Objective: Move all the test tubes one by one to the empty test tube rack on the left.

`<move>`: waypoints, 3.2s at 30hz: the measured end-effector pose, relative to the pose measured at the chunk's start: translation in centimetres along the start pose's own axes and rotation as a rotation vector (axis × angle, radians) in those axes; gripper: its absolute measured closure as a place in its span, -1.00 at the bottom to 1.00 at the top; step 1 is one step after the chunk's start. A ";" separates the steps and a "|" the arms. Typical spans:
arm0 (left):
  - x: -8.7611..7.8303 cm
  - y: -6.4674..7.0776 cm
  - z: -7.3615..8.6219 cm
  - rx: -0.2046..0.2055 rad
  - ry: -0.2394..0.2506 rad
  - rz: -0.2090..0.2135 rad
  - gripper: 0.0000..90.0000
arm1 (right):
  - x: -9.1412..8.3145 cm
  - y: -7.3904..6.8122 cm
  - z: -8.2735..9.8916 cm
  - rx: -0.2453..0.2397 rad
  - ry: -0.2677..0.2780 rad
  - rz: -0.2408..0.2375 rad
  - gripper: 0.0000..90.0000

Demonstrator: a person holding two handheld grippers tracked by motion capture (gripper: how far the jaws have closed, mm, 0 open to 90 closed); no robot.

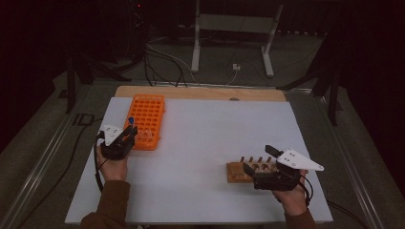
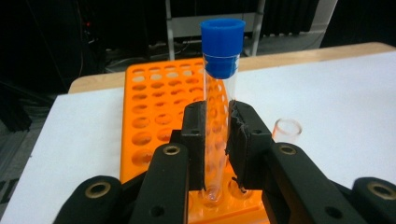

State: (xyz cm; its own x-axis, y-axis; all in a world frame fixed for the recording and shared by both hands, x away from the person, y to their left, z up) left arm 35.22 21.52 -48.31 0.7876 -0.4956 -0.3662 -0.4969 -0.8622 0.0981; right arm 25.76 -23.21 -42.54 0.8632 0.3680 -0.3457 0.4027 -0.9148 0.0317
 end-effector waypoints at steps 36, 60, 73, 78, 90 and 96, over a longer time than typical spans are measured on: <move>-0.7 -0.9 3.2 -0.167 -0.043 0.058 -0.15 | -0.6 2.5 0.2 -0.022 -0.032 0.117 -0.96; -2.7 0.9 1.7 -0.172 0.035 0.090 -0.82 | -1.4 3.6 3.5 -0.093 -0.067 0.248 -0.28; -2.7 1.4 1.5 -0.171 0.043 0.105 -0.82 | -0.9 3.8 4.3 -0.096 -0.099 0.281 0.11; -2.8 1.5 1.5 -0.173 0.046 0.112 -0.81 | -0.5 4.2 5.0 -0.080 -0.126 0.292 0.49; -3.0 2.1 1.0 -0.159 0.057 0.128 -0.84 | -0.4 4.8 5.1 -0.060 -0.158 0.283 0.69; -3.1 2.6 0.7 -0.147 0.059 0.138 -0.92 | -1.0 4.7 3.7 -0.066 -0.125 0.270 0.70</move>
State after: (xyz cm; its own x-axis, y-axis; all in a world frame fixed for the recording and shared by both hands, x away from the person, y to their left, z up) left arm 31.25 20.91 -47.53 0.7380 -0.6116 -0.2851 -0.5464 -0.7896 0.2793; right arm 25.65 -28.48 -45.53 0.8993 0.0855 -0.4290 0.1860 -0.9624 0.1980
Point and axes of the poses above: each handheld gripper's, and its own axes: x roughly forward along the jaws, z roughly out of its underside, y roughly to its right, the point moved 3 cm from there along x, roughly forward along the jaws, and after that the axes turned 15 degrees about z, right-handed, at the moved point
